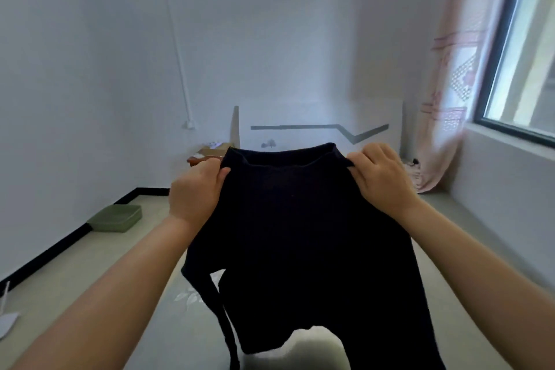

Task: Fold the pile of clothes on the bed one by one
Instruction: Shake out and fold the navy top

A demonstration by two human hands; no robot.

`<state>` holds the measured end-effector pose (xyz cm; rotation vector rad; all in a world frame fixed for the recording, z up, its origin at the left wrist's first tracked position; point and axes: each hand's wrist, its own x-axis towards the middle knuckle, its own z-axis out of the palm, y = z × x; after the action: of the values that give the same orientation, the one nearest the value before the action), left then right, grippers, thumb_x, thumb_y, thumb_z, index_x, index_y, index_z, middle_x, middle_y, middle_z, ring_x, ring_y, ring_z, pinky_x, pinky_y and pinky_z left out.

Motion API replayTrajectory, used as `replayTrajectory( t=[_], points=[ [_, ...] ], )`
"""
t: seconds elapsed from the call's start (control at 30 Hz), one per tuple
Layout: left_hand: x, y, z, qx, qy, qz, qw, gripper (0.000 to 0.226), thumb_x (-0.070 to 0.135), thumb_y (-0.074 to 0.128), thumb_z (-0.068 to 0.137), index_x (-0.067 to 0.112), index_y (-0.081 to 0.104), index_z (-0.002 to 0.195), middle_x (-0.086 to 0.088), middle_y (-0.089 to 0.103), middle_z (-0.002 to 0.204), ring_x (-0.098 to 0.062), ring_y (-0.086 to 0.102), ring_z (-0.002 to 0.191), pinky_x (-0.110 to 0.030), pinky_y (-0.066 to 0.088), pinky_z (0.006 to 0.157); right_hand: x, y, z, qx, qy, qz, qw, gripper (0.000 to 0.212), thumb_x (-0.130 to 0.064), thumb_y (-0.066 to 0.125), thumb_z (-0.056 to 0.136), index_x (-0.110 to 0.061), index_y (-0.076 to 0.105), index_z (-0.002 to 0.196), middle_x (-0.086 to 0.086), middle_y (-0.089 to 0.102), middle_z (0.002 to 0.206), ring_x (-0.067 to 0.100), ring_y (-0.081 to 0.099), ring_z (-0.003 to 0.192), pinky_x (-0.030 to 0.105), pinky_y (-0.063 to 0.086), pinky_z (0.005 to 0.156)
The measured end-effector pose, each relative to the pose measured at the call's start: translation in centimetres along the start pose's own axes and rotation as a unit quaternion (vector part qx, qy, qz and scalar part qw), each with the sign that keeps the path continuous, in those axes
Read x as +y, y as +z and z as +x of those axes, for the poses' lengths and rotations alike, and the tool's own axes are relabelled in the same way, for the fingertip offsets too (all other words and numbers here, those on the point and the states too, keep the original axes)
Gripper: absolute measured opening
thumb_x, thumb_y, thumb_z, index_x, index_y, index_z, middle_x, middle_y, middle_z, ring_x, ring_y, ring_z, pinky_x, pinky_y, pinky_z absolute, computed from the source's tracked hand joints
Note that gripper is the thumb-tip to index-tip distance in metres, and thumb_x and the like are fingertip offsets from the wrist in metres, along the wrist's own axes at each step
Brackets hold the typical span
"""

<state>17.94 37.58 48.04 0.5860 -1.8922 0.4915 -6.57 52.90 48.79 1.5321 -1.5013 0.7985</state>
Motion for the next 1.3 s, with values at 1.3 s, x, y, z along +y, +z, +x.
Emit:
replayTrajectory(
  t=[1.3],
  points=[
    [-5.4, 30.5, -21.3, -0.331, 0.064, -0.060, 0.940, 0.051, 0.027, 0.037, 0.094, 0.000, 0.053, 0.053, -0.010, 0.044, 0.042, -0.021, 0.042, 0.031, -0.018, 0.028, 0.030, 5.1, 30.5, -22.1, -0.353, 0.200, 0.091, 0.909, 0.008, 0.010, 0.067, 0.070, 0.006, 0.060, 0.069, 0.019, 0.054, 0.061, 0.034, 0.054, 0.057, 0.035, 0.042, 0.048]
  ],
)
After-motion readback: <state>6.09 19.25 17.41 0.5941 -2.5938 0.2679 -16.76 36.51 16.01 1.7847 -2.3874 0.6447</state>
